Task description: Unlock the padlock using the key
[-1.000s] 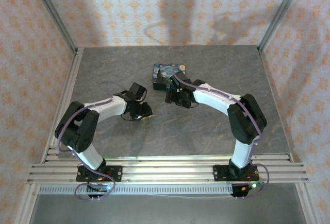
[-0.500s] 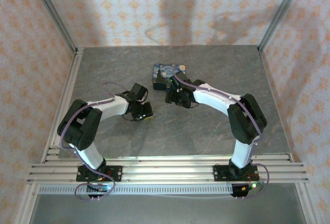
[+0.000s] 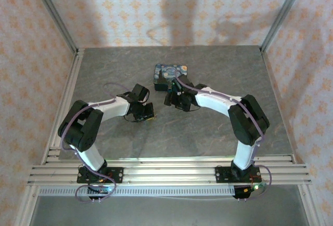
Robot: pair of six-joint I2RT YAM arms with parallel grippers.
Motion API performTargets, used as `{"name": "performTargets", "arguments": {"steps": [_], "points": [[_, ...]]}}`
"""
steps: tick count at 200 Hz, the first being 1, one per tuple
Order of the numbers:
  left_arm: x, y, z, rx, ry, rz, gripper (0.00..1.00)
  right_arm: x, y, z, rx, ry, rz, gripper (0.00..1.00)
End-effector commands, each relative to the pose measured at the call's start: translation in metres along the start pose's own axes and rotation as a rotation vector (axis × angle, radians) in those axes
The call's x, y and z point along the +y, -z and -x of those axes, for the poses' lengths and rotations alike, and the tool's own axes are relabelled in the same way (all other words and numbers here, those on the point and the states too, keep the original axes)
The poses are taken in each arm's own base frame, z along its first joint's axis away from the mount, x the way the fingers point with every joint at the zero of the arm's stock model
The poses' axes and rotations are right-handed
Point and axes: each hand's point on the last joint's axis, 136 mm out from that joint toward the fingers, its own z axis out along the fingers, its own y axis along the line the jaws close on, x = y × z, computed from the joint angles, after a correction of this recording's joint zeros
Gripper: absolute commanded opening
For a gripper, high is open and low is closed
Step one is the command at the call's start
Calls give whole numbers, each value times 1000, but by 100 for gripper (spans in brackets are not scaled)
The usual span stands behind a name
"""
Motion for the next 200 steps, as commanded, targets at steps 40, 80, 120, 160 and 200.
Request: {"name": "performTargets", "arguments": {"steps": [40,80,120,160,200], "points": [[-9,8,4,-54,-70,-44,0,35,-17,-20,98,-118,258,63],[-10,10,5,-81,-114,-60,0,41,-26,-23,142,-117,281,56],[-8,6,3,-87,-142,-73,0,43,-37,-25,183,-133,289,50],[-6,5,0,-92,-159,-81,0,44,-41,-30,213,-154,293,48],[-10,7,1,-114,-191,-109,0,44,-41,-32,227,-177,298,48]]}}
